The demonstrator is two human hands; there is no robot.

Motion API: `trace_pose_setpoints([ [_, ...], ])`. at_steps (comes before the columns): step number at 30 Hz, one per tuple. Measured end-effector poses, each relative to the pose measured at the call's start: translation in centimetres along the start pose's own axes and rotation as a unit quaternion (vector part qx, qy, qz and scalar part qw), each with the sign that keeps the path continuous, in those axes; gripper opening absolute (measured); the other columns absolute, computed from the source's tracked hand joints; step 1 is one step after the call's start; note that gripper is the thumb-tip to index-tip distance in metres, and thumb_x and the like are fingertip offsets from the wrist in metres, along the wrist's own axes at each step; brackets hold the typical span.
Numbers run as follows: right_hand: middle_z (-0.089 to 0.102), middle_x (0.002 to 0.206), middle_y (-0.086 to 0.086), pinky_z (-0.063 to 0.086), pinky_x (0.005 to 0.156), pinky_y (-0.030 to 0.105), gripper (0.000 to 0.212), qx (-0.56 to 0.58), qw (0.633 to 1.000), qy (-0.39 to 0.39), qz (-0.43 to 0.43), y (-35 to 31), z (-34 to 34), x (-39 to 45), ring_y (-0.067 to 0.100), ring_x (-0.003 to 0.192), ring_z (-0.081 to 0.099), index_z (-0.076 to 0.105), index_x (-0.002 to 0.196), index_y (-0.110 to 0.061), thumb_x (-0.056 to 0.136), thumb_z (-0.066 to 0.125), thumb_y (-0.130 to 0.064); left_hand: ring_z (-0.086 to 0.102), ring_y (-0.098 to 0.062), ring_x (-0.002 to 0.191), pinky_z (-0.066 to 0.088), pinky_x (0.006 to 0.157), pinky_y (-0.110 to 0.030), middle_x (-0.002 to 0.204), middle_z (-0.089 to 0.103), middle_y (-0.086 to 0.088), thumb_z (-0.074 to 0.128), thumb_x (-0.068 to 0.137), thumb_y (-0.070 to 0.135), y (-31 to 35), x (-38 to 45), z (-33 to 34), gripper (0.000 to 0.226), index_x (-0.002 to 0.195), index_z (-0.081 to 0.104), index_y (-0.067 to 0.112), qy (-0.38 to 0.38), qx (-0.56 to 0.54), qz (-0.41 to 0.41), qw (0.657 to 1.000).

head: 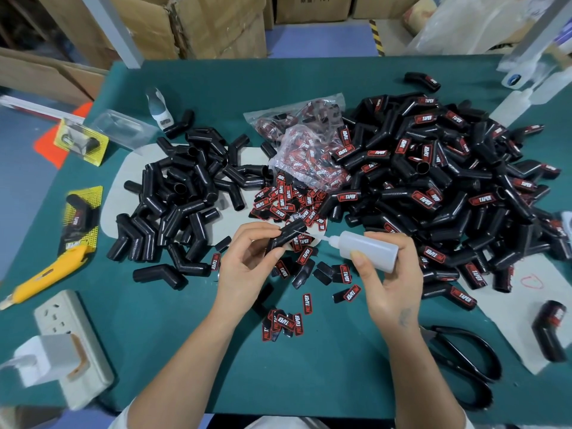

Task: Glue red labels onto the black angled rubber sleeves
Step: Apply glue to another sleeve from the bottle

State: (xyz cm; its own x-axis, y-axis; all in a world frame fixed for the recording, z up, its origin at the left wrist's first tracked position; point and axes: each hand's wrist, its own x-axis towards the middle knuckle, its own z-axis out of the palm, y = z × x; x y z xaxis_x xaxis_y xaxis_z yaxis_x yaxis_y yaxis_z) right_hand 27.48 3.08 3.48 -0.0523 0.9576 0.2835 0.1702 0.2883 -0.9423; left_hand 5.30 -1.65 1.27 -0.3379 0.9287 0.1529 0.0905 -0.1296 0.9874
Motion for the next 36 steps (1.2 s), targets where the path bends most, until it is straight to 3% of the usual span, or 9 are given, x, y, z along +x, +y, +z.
trace_pose_setpoints([
  [2, 0.064, 0.114, -0.020, 0.056, 0.082, 0.038, 0.027, -0.011, 1.000, -0.007, 0.000, 0.13, -0.04, -0.09, 0.016, 0.105, 0.066, 0.058, 0.115, -0.053, 0.093, 0.071, -0.044, 0.062, -0.025, 0.124, 0.049, 0.103, -0.023, 0.123, 0.065, -0.001, 0.074, 0.093, 0.021, -0.03, -0.01, -0.01, 0.023, 0.111, 0.073, 0.036, 0.000, 0.000, -0.001, 1.000],
  [6, 0.065, 0.111, -0.022, 0.054, 0.082, 0.022, 0.027, 0.003, 1.000, 0.002, -0.002, 0.03, -0.13, 0.17, 0.008, 0.099, 0.066, 0.059, 0.113, -0.054, 0.092, 0.071, -0.041, 0.063, -0.025, 0.123, 0.049, 0.105, -0.026, 0.122, 0.066, 0.000, 0.074, 0.093, 0.019, -0.26, 0.06, -0.06, 0.024, 0.110, 0.073, 0.036, 0.002, -0.005, -0.002, 1.000],
  [11, 0.065, 0.111, -0.021, 0.054, 0.082, 0.026, 0.028, -0.008, 1.000, -0.008, 0.003, 0.10, -0.11, -0.05, 0.013, 0.100, 0.066, 0.059, 0.113, -0.054, 0.091, 0.071, -0.041, 0.063, -0.029, 0.124, 0.050, 0.107, -0.029, 0.123, 0.067, 0.001, 0.075, 0.092, 0.023, -0.31, 0.10, -0.17, 0.022, 0.110, 0.073, 0.036, 0.009, -0.016, -0.022, 1.000],
  [15, 0.064, 0.112, -0.026, 0.050, 0.082, 0.013, 0.028, -0.001, 1.000, 0.007, -0.008, 0.04, -0.19, 0.27, 0.002, 0.100, 0.064, 0.058, 0.113, -0.054, 0.093, 0.070, -0.038, 0.063, -0.030, 0.124, 0.049, 0.105, -0.028, 0.123, 0.067, 0.001, 0.074, 0.092, 0.023, -0.25, 0.14, -0.18, 0.022, 0.110, 0.073, 0.036, 0.009, -0.010, -0.016, 1.000],
  [20, 0.064, 0.113, -0.026, 0.049, 0.082, 0.012, 0.029, 0.003, 1.000, 0.010, -0.005, 0.04, -0.17, 0.24, -0.001, 0.100, 0.064, 0.058, 0.113, -0.054, 0.092, 0.070, -0.037, 0.063, -0.026, 0.123, 0.049, 0.105, -0.026, 0.122, 0.066, -0.002, 0.074, 0.092, 0.022, -0.10, 0.12, -0.05, 0.023, 0.109, 0.073, 0.036, 0.009, -0.009, -0.012, 1.000],
  [28, 0.065, 0.114, -0.024, 0.050, 0.083, 0.014, 0.028, 0.005, 1.000, 0.011, 0.000, 0.23, -0.28, 0.29, 0.003, 0.102, 0.064, 0.058, 0.112, -0.054, 0.092, 0.070, -0.039, 0.063, -0.033, 0.123, 0.052, 0.108, -0.039, 0.124, 0.067, -0.001, 0.075, 0.092, 0.026, -0.38, 0.15, -0.24, 0.020, 0.111, 0.073, 0.033, 0.016, -0.010, -0.022, 1.000],
  [36, 0.064, 0.114, -0.025, 0.050, 0.083, 0.013, 0.028, 0.012, 1.000, 0.013, -0.002, 0.35, -0.18, 0.26, 0.002, 0.103, 0.064, 0.058, 0.114, -0.053, 0.093, 0.070, -0.039, 0.062, -0.043, 0.122, 0.049, 0.105, -0.065, 0.124, 0.065, -0.006, 0.075, 0.093, 0.022, -0.94, 0.02, -0.21, 0.020, 0.113, 0.073, 0.024, 0.018, -0.022, -0.027, 0.999],
])
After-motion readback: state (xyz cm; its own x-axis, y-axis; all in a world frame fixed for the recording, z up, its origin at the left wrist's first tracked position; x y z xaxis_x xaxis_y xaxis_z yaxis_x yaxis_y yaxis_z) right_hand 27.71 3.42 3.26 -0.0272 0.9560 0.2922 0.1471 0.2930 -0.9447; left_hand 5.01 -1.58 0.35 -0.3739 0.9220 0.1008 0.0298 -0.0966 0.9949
